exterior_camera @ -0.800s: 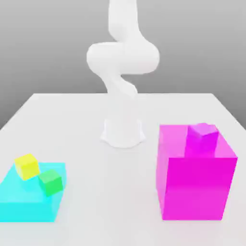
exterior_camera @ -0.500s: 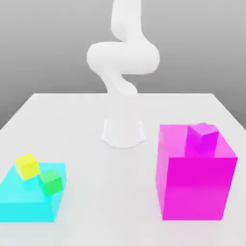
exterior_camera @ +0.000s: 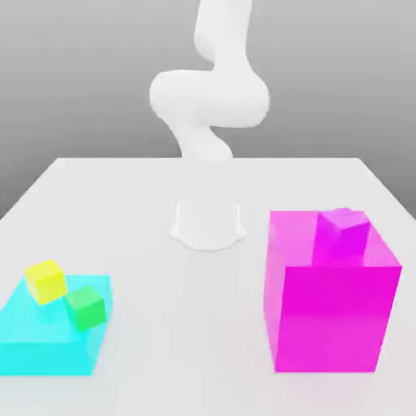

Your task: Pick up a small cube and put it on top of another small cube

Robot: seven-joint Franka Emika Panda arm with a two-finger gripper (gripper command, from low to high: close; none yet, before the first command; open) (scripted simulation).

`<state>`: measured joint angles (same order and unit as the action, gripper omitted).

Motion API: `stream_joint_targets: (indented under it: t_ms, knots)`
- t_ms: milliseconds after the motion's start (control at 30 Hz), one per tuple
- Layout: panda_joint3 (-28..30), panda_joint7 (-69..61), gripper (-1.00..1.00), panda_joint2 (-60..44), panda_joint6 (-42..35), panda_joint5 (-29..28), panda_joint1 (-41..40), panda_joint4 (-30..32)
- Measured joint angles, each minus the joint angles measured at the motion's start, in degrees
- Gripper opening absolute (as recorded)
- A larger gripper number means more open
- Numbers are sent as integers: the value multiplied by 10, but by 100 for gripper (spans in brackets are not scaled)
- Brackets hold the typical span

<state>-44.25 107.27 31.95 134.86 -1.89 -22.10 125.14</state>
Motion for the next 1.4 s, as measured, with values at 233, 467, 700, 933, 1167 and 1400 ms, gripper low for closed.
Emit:
stream_joint_targets:
  t_ms: [233, 467, 700, 933, 1167, 1400]
  knots:
    - [-156, 178, 0, -84, 16, -34, -109, -15]
    - [-432, 327, 0, -139, 36, -30, -355, -30]
    - [-672, 357, 0, -60, 52, 147, -584, -46]
    - [-815, 398, 0, 16, 44, 312, -706, -70]
    - [-931, 425, 0, 99, 49, 455, -793, -103]
    - [-963, 413, -100, 131, 72, 482, -818, -114]
